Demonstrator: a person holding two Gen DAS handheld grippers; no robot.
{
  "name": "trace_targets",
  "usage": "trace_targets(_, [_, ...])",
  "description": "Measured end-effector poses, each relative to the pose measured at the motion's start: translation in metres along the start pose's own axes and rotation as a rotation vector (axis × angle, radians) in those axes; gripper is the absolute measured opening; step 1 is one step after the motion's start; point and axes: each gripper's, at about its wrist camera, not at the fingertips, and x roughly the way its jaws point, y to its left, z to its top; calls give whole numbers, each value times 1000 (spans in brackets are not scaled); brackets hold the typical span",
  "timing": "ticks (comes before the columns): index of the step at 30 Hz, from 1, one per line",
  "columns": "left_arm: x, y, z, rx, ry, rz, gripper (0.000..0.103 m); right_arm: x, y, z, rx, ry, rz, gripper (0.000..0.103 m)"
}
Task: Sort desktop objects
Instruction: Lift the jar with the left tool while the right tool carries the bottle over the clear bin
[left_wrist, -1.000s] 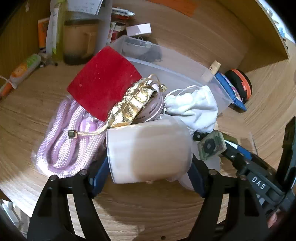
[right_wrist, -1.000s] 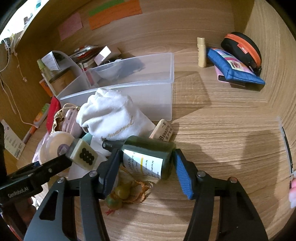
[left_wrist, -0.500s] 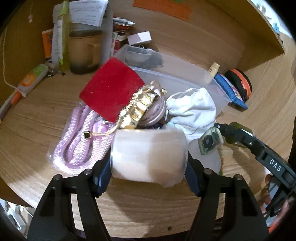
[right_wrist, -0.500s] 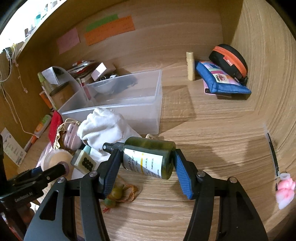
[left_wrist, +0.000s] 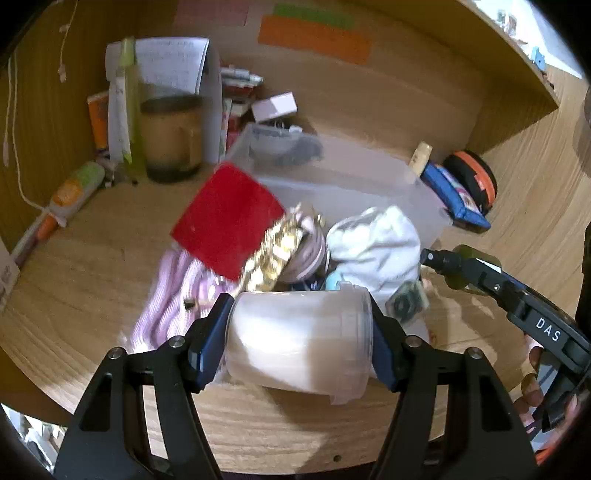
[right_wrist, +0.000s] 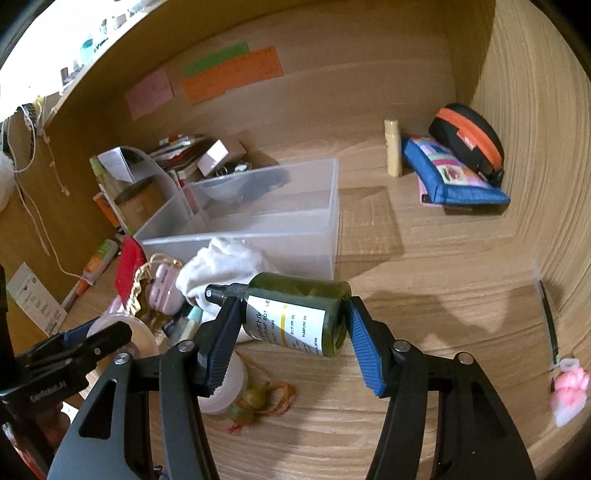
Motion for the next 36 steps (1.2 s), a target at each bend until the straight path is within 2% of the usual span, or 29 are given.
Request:
trace_targets(11, [-24, -1, 41, 16, -130, 19, 66, -21, 12, 27, -26, -100, 13, 54])
trace_targets(15, [-30, -2, 55, 15, -157, -6, 66, -24, 17, 36, -44, -128, 16, 54])
trace_targets(23, [-36, -5, 93, 58, -165, -86, 66, -22, 26, 61, -106, -156, 13, 54])
trace_targets(30, [-28, -11, 127, 120, -160, -55, 66, -6, 28, 85, -147, -134, 12, 54])
trace_targets(36, [-3, -8, 146, 131, -95, -72, 66, 19, 26, 98, -173, -84, 5, 54])
